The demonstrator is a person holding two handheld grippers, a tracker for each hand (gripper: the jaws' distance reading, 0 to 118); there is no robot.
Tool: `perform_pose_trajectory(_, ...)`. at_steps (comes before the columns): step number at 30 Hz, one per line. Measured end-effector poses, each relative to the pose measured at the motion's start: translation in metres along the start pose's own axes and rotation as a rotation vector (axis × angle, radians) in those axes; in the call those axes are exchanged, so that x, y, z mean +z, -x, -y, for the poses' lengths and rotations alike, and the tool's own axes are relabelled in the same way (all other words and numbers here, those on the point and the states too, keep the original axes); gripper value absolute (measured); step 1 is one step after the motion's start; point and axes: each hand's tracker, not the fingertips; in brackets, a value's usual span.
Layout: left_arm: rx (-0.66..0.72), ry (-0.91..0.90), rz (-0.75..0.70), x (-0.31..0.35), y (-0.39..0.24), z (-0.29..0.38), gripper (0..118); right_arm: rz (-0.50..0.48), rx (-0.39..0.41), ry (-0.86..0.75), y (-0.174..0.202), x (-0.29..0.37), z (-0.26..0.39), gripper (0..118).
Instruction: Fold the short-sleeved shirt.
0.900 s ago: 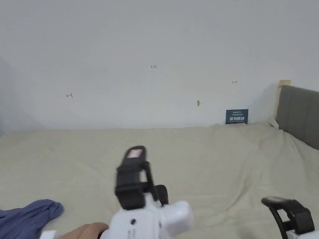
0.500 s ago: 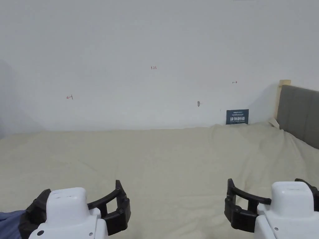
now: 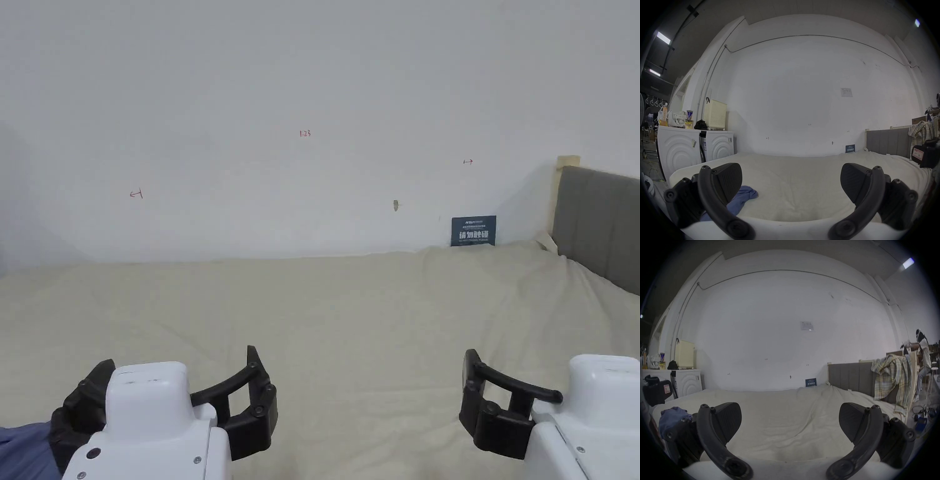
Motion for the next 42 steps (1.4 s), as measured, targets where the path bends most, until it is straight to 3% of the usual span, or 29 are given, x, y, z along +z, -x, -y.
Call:
perform_pose_trajectory(6, 0.013, 0.039, -0.001, -0.002, -0.002, -0.005, 117, -0.012, 0.054, -0.041, 0.005, 0.003, -0.001, 118)
perform_pose_trajectory(7, 0.011, 0.039, -0.002, -0.002, -0.002, -0.005, 113, -0.016, 0.058, -0.042, 0.005, 0.003, -0.001, 115)
perform_pose_trajectory(8, 0.005, 0.044, 0.008, -0.001, -0.002, -0.005, 100, -0.032, 0.061, -0.043, 0.006, 0.008, -0.002, 103)
perform_pose_trajectory(10, -0.038, 0.054, 0.005, -0.001, -0.006, -0.005, 14, -0.060, 0.047, -0.047, 0.004, 0.010, -0.002, 0)
perform_pose_trajectory(11, -0.083, 0.075, -0.014, -0.004, -0.009, -0.004, 0, -0.047, 0.060, -0.037, 0.006, 0.008, -0.001, 0)
perform_pose_trajectory(13, -0.109, 0.079, -0.026, -0.008, -0.010, 0.001, 0, 0.008, 0.082, -0.016, 0.001, 0.006, 0.014, 0)
perform_pose_trajectory(15, -0.008, 0.124, 0.079, -0.009, -0.002, 0.001, 0, -0.051, 0.050, 0.009, -0.010, 0.006, 0.025, 0)
perform_pose_trajectory(19, -0.030, 0.114, 0.031, -0.009, -0.005, 0.004, 0, -0.010, 0.080, 0.011, -0.006, 0.002, 0.022, 0)
perform_pose_trajectory(27, -0.037, 0.125, 0.040, -0.010, -0.003, 0.004, 0, -0.001, 0.062, 0.024, 0.002, 0.003, 0.014, 0)
perform_pose_trajectory(30, -0.044, 0.148, -0.009, -0.006, 0.017, 0.005, 0, -0.019, 0.060, 0.025, 0.023, -0.001, 0.011, 0)
perform_pose_trajectory(40, -0.068, 0.139, -0.460, 0.061, 0.165, -0.008, 0, -0.437, 0.094, 0.046, 0.161, -0.001, 0.009, 0)
perform_pose_trajectory(42, -0.079, 0.139, -0.495, 0.069, 0.179, -0.008, 0, -0.463, 0.089, 0.051, 0.174, 0.002, 0.010, 0)
